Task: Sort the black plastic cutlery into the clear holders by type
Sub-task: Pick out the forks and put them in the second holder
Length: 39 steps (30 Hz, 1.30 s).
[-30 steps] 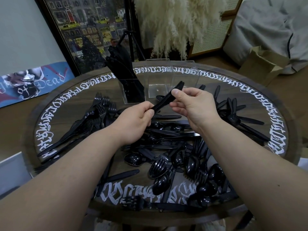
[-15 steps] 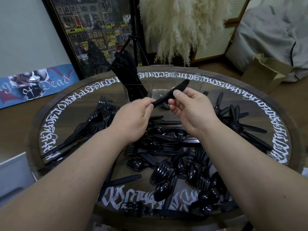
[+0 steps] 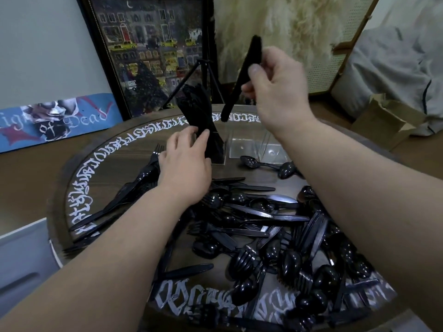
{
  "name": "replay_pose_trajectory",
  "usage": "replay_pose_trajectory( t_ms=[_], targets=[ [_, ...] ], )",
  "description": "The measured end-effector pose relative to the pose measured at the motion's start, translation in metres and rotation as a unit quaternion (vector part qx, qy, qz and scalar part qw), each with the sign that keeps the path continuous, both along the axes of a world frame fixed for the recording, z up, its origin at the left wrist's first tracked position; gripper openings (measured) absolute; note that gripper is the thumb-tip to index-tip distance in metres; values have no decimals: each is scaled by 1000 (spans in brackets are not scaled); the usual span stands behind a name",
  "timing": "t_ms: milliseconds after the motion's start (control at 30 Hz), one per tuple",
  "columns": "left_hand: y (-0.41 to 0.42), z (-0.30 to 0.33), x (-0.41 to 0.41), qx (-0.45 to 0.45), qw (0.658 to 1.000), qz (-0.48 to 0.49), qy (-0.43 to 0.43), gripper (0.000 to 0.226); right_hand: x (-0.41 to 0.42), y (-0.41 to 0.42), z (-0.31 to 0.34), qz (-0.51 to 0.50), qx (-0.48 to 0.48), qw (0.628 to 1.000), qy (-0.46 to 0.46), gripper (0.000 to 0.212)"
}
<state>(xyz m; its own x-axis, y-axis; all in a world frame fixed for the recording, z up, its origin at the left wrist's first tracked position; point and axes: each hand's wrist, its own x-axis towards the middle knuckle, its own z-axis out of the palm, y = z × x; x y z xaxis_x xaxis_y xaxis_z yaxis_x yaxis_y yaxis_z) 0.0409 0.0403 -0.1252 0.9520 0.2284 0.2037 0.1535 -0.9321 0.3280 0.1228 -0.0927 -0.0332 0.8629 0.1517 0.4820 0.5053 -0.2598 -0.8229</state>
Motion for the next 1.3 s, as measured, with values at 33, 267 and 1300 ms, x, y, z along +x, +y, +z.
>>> replay_pose_trajectory(
  t_ms=[33, 267, 1300],
  targets=[
    [2, -1, 0, -4, 1000, -3, -1, 59, 4, 6, -3, 6, -30, 1000, -1, 26],
    [8, -4, -1, -13, 999, -25, -14, 61, 12, 31, -32, 38, -276, 961, 6, 23],
    [-8, -26, -6, 36, 983, -62, 171, 56, -28, -80, -135, -22, -477, 870, 122, 14]
  ],
)
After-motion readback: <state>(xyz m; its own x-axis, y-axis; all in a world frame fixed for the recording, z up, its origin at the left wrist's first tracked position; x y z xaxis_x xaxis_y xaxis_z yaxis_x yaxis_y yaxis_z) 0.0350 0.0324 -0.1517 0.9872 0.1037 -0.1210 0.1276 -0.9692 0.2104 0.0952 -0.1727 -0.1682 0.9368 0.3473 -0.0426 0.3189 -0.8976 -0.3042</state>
